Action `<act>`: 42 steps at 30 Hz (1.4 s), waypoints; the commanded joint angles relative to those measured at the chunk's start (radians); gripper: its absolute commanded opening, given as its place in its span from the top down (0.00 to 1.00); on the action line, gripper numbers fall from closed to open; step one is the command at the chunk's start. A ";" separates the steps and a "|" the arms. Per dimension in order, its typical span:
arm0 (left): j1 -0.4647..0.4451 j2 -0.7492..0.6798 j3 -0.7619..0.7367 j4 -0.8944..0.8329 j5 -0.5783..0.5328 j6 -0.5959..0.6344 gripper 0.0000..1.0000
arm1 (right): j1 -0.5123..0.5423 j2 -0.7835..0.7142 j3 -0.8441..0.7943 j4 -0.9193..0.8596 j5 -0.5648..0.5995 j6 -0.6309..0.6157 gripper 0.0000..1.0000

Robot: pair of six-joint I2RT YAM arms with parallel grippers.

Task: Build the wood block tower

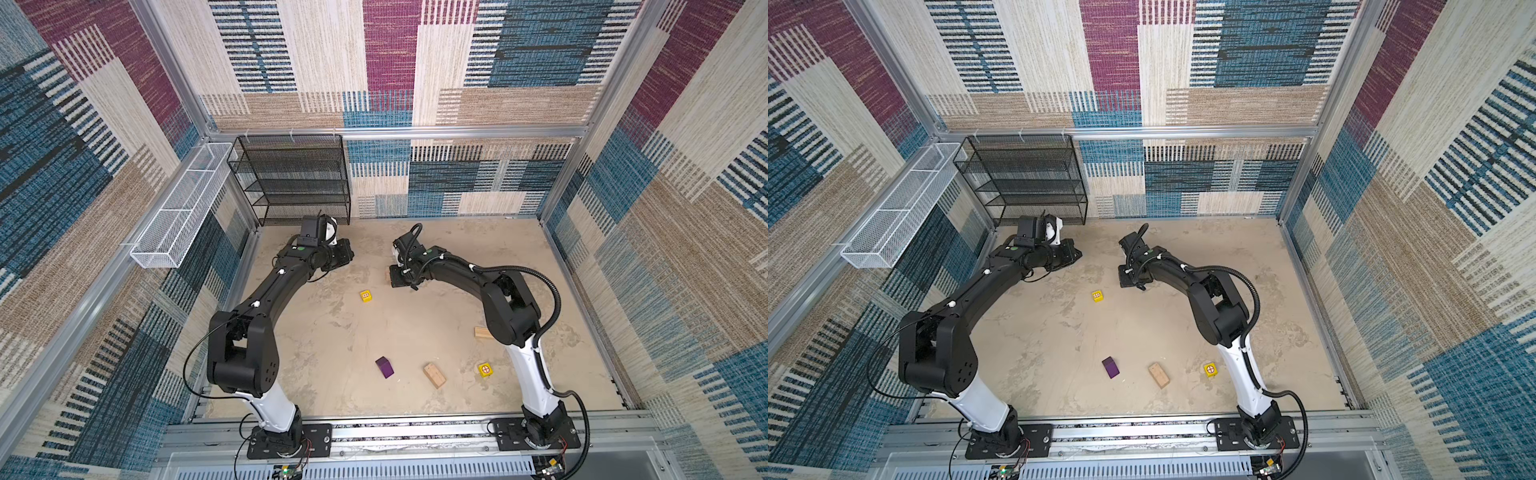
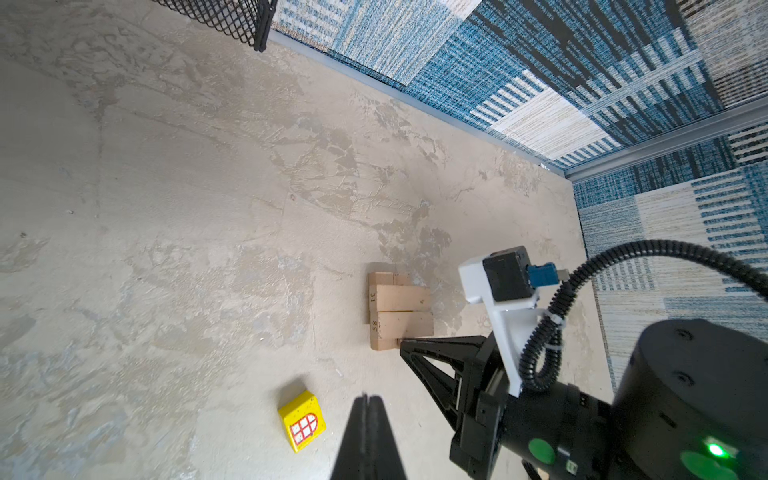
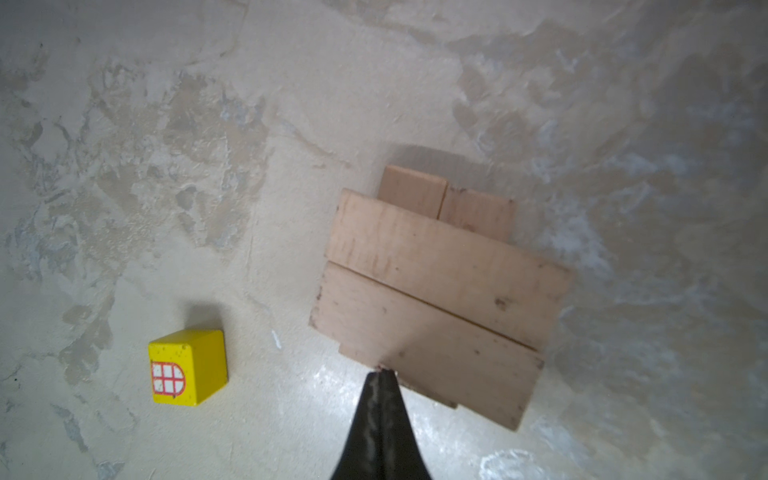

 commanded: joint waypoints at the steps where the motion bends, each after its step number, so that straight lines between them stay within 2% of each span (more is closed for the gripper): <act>1: 0.000 -0.009 -0.003 0.007 0.010 0.013 0.98 | 0.000 -0.004 0.005 -0.009 0.014 -0.004 1.00; 42: 0.002 -0.022 -0.009 0.014 0.006 0.012 0.98 | 0.001 -0.012 0.005 -0.029 0.067 -0.014 1.00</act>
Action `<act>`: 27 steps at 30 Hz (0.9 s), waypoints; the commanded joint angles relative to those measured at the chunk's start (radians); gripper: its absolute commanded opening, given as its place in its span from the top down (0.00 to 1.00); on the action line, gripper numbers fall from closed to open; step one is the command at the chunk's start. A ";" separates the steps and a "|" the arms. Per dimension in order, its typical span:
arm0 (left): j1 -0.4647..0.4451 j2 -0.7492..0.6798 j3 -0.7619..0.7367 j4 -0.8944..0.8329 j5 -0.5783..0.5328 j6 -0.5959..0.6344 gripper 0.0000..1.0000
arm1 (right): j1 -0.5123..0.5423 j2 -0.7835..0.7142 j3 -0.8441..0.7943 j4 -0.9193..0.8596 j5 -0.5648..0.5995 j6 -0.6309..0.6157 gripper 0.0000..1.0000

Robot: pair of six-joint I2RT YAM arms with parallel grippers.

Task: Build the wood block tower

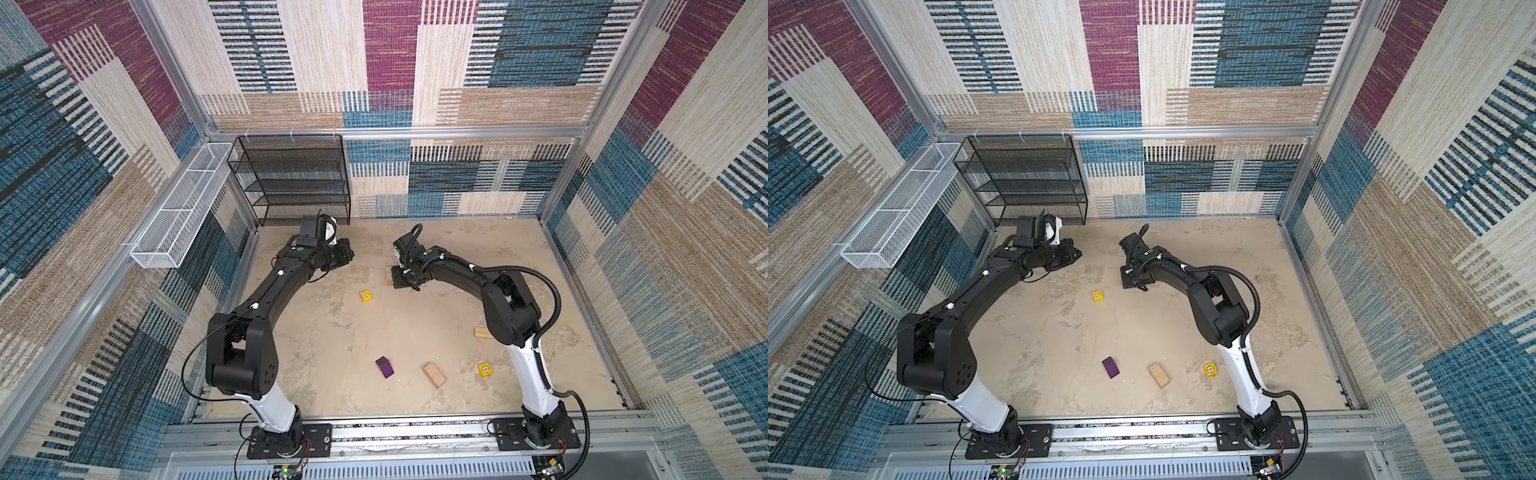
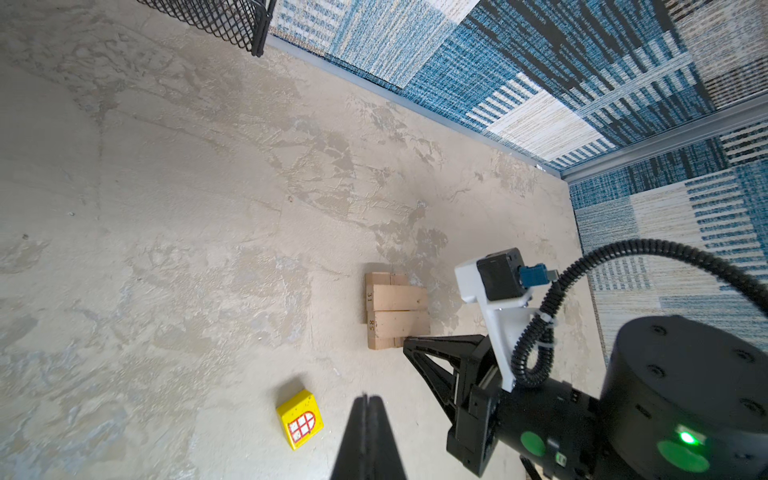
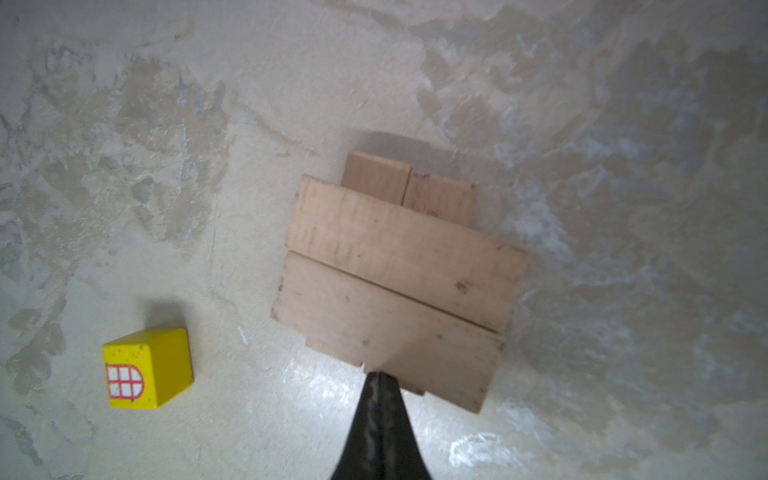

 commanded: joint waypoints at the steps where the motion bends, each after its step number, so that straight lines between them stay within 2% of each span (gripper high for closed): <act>1: 0.001 -0.008 -0.004 0.012 0.006 0.012 0.98 | 0.001 -0.012 0.005 0.003 0.014 -0.003 1.00; 27: 0.005 -0.014 -0.008 0.019 0.005 0.010 0.98 | 0.001 -0.017 -0.001 -0.001 0.037 -0.004 1.00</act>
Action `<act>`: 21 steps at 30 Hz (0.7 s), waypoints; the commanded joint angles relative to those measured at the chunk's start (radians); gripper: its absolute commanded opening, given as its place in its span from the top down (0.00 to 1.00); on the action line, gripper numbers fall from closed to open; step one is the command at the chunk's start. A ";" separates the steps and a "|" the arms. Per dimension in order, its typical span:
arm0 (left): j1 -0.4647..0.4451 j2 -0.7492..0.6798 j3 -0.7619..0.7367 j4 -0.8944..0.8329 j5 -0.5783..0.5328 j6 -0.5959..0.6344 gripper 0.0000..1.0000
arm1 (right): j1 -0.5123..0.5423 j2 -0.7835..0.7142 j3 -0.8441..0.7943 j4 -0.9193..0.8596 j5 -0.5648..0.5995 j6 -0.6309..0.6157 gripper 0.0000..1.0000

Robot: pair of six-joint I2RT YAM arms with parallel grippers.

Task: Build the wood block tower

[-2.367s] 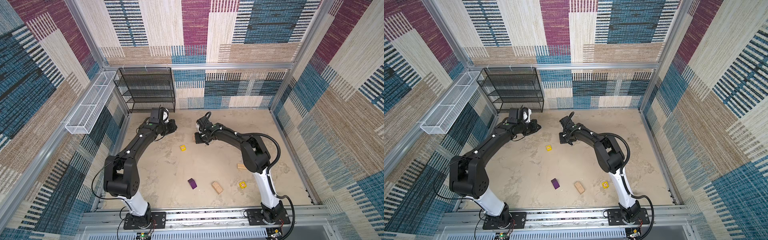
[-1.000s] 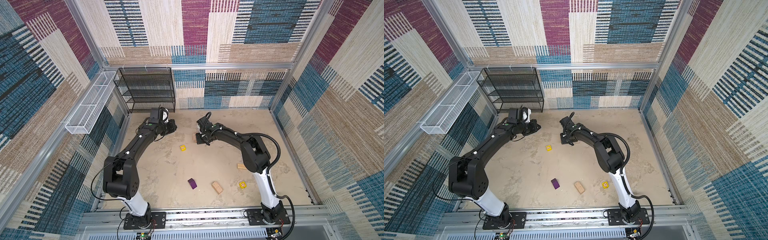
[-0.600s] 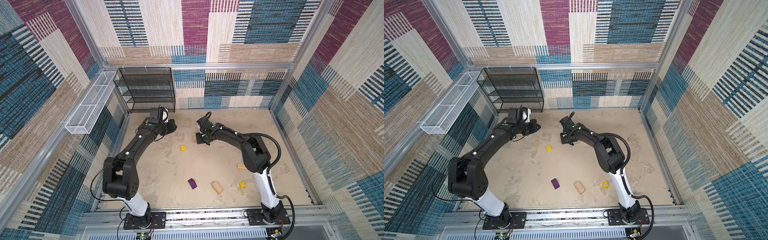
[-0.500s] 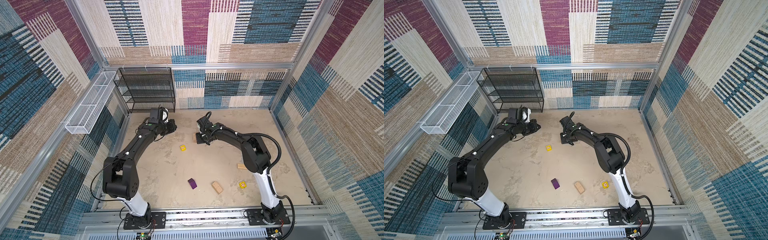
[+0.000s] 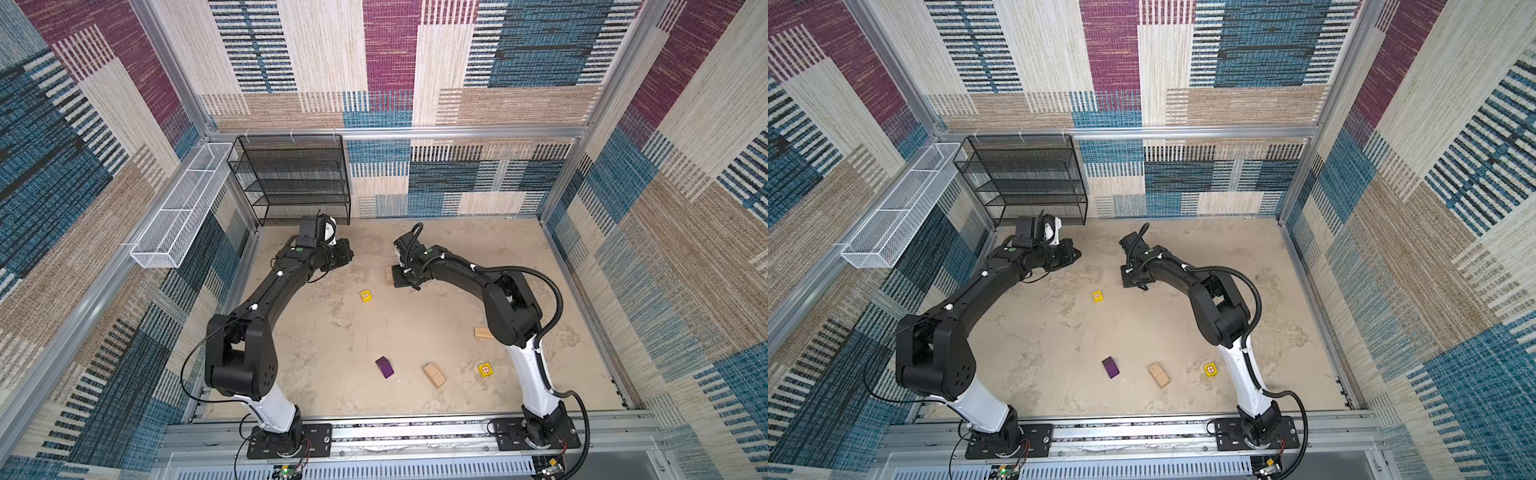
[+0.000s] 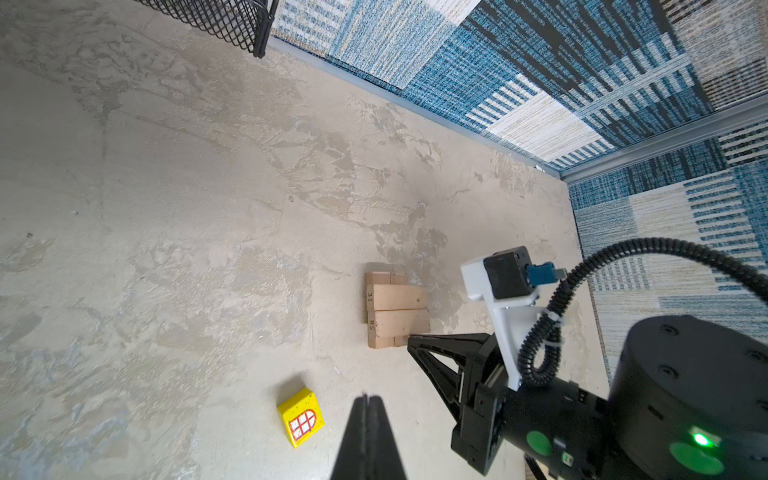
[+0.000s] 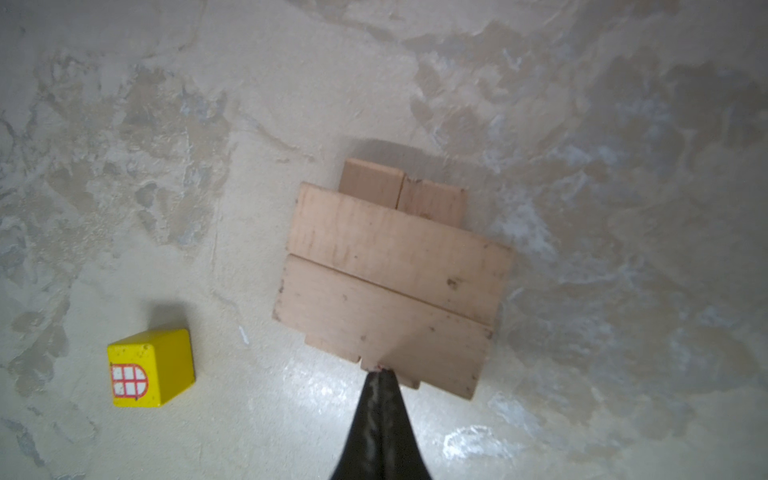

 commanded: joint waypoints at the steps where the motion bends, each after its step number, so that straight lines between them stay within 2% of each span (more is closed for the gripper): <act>1: 0.002 -0.006 -0.002 0.019 0.008 0.010 0.98 | 0.001 -0.007 0.000 0.003 0.011 -0.005 1.00; 11: 0.003 -0.010 -0.003 0.020 0.008 0.010 0.98 | 0.001 -0.033 0.009 -0.013 -0.015 -0.004 1.00; 21: 0.002 -0.049 -0.001 0.009 -0.035 0.021 0.97 | 0.001 -0.183 -0.042 0.011 0.009 0.017 1.00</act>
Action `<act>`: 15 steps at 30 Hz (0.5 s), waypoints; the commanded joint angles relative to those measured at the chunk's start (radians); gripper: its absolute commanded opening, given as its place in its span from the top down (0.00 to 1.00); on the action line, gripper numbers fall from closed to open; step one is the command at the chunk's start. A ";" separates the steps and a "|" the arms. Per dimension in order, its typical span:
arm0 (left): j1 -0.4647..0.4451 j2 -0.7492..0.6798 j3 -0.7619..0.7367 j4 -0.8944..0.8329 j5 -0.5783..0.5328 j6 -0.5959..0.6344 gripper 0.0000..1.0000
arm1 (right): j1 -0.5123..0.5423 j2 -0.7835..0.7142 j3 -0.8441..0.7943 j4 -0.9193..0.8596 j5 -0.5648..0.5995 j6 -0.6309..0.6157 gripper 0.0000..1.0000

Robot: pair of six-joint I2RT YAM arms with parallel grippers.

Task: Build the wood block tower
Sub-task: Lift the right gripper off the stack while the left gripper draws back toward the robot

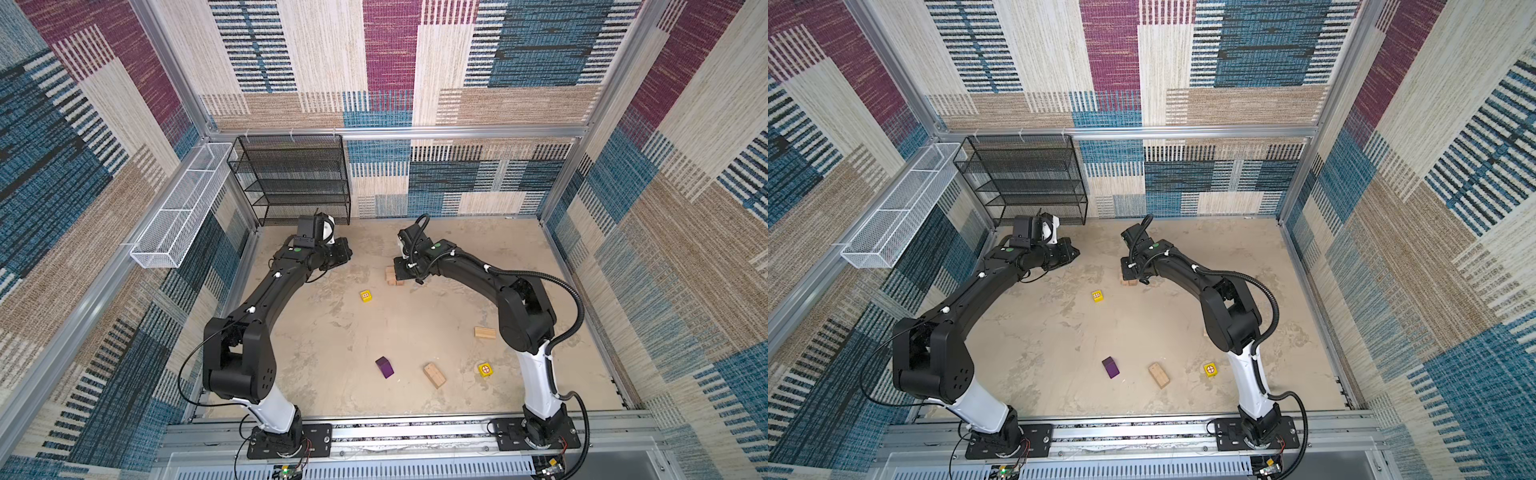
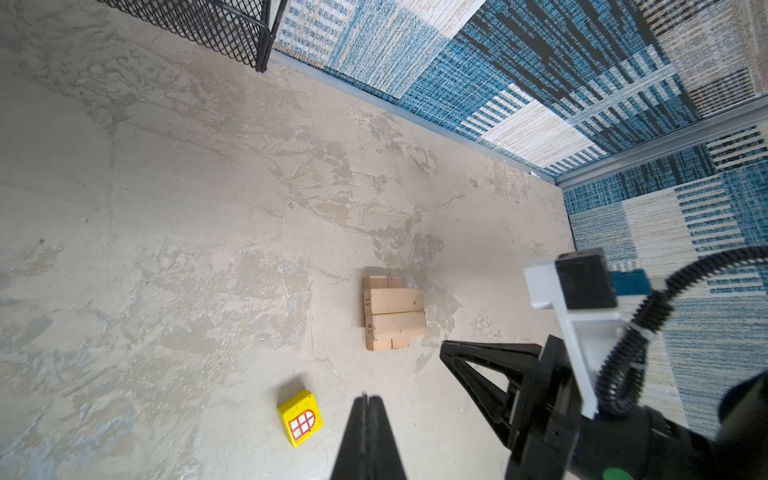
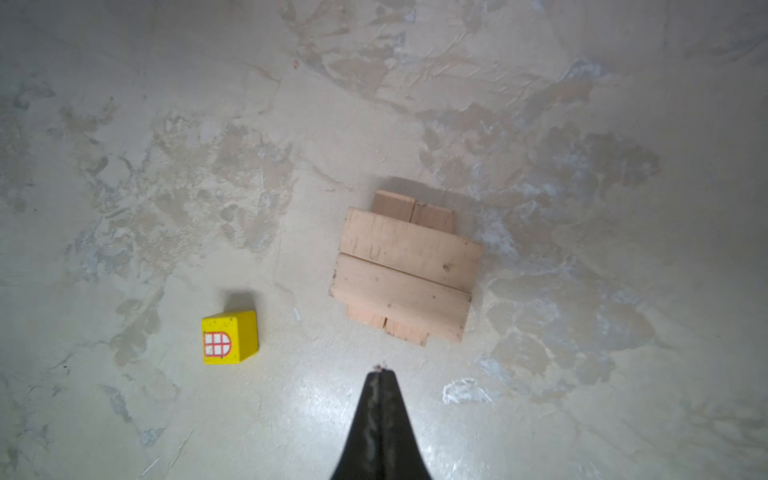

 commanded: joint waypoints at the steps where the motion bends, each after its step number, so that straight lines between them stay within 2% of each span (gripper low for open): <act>1: -0.003 -0.030 0.001 0.005 -0.043 0.024 0.97 | 0.001 -0.065 -0.021 0.021 0.027 0.014 1.00; 6: -0.006 -0.110 -0.010 -0.034 -0.075 0.036 0.94 | 0.001 -0.187 -0.108 0.036 0.079 0.022 0.99; 9: -0.015 -0.193 -0.040 -0.078 -0.103 0.056 0.92 | 0.001 -0.293 -0.225 0.083 0.096 0.040 0.98; 12: -0.027 -0.301 -0.102 -0.112 -0.135 0.083 0.89 | 0.000 -0.408 -0.338 0.136 0.113 0.059 0.96; 15: -0.032 -0.414 -0.194 -0.118 -0.116 0.093 0.81 | -0.001 -0.503 -0.466 0.188 0.121 0.061 0.92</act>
